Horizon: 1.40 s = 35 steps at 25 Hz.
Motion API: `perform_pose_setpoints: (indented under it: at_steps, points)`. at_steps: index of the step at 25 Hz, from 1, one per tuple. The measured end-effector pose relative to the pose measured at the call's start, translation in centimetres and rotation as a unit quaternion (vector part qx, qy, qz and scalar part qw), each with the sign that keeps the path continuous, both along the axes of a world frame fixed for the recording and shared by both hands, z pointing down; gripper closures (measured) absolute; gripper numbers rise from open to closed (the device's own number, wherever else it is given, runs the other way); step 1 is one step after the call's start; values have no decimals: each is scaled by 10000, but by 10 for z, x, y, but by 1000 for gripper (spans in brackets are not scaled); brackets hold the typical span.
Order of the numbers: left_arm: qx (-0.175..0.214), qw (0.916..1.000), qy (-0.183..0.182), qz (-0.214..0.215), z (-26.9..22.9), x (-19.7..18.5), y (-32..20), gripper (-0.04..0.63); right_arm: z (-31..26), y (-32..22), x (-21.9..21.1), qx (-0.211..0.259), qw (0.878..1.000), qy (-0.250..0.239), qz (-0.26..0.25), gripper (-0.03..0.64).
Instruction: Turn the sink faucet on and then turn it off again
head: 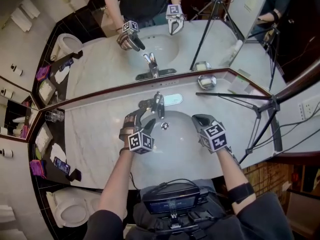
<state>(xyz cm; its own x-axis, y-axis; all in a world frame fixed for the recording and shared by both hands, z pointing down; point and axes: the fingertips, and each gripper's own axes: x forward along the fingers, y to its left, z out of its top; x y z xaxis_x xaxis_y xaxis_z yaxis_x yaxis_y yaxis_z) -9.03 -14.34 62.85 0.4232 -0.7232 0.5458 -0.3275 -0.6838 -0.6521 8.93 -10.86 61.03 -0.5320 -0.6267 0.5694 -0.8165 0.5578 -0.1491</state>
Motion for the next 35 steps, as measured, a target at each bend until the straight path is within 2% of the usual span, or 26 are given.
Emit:
perform_pose_setpoints:
  at_steps: [6, 11, 19, 22, 24, 35]
  points:
    - [-159, 9985, -474, 228, 36, 9, -24, 284, 9, -2, 14, -119, 9998, 18, 160, 597]
    - [-254, 9974, -613, 265, 53, 15, -37, 311, 18, -4, 25, -209, 9994, 40, 283, 596]
    - [-226, 9976, -632, 165, 59, 30, -58, 372, 25, -9, 25, -284, 9991, 28, 326, 596]
    - [-162, 9982, -561, 153, 55, 35, -60, 475, 26, -11, 25, -301, 9990, 10, 339, 597]
    - [-219, 9984, -503, 126, 55, 35, -60, 502, 25, -11, 24, -329, 9989, 11, 342, 595]
    - [-577, 9977, -331, 108, 59, 35, -66, 506, 24, -12, 16, -353, 9989, -28, 311, 597]
